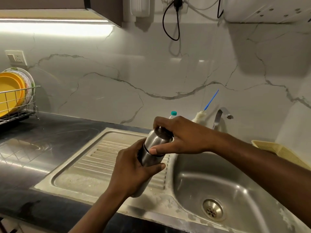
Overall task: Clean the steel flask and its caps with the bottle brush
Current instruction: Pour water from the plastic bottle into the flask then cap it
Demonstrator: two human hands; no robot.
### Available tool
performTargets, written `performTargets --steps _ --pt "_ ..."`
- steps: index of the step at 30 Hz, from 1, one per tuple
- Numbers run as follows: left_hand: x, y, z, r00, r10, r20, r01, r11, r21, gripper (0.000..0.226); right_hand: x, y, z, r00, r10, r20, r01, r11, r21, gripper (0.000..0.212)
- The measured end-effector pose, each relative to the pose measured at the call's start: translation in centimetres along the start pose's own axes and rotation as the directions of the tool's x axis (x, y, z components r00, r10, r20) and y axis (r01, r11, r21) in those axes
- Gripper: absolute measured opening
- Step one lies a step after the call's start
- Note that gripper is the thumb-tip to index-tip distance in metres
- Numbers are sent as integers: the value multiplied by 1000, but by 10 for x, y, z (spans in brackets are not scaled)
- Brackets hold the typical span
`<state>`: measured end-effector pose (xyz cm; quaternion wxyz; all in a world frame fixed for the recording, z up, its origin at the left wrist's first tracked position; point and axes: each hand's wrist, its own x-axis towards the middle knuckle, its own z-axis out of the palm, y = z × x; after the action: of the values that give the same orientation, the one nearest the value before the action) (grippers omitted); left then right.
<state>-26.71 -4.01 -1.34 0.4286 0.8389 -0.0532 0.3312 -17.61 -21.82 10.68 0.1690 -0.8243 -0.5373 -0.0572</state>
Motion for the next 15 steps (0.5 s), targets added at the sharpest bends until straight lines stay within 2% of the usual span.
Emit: performTargets --steps 6,11,15 --pt "16 -1 4 999 -44 -29 44 999 -10 61 1 3 4 985 128 -116 -117 989 94 45" --pt "45 -12 9 994 -77 -82 73 996 -54 63 -2 5 6 932 206 -298 -174 976 127 56" --pt "81 -30 18 984 -152 -94 133 974 -182 64 -14 14 4 891 270 -364 -207 957 202 39"
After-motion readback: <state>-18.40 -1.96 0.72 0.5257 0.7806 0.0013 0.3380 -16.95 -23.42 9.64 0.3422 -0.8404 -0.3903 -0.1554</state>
